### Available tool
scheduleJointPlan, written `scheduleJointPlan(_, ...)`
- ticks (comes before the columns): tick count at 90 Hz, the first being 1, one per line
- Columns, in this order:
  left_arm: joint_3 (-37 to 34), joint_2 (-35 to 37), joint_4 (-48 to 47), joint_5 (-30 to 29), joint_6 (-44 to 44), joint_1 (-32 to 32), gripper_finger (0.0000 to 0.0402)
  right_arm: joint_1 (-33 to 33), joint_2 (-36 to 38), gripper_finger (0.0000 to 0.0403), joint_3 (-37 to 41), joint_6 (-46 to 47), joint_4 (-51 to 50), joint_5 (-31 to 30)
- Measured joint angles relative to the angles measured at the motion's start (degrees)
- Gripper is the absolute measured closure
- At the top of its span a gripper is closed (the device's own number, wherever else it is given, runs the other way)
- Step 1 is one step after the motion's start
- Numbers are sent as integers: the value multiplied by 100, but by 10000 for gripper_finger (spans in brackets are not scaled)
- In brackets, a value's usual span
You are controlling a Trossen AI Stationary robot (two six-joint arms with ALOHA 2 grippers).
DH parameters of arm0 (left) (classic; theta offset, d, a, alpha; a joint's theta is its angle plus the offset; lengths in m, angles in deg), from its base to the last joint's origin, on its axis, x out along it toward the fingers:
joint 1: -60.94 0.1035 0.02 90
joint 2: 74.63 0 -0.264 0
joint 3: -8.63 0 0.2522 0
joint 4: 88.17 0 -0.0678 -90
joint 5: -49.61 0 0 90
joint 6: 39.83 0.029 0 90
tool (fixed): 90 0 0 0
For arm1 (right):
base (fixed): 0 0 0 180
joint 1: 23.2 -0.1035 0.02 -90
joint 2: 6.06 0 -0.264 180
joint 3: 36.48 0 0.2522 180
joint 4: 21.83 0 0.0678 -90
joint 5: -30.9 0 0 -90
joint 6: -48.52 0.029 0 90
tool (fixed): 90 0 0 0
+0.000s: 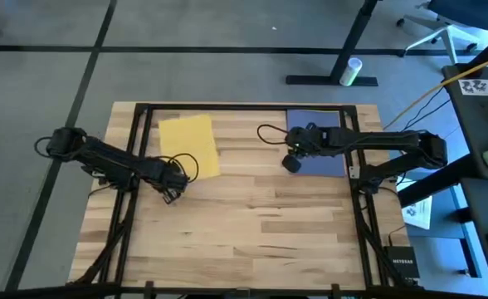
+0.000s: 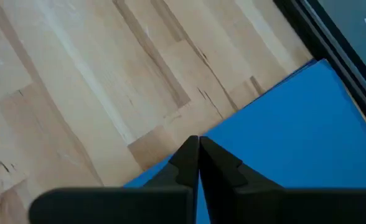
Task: Organize paper
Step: Move the yellow paper to the top left of the table
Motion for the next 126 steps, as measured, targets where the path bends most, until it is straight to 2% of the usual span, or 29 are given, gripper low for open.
scheduleJointPlan(9, 0, 57, 170, -48, -105, 0, 402, 0, 0, 403, 0, 1, 1, 0)
scheduleJointPlan(29, 6, 380, 1348, -43, 57, 0, 402, 0, 0, 403, 0, 0, -3, 2)
scheduleJointPlan(45, -164, 219, 1258, 203, 49, 0, 402, 0, 0, 403, 0, -1, -16, 2)
scheduleJointPlan(64, -356, 216, 1274, 207, -216, 0, 402, 0, 0, 403, 0, -3, -16, 4)
scheduleJointPlan(126, -380, 197, 328, -102, -768, 0, 402, 0, 0, 403, 0, -3, -14, 4)
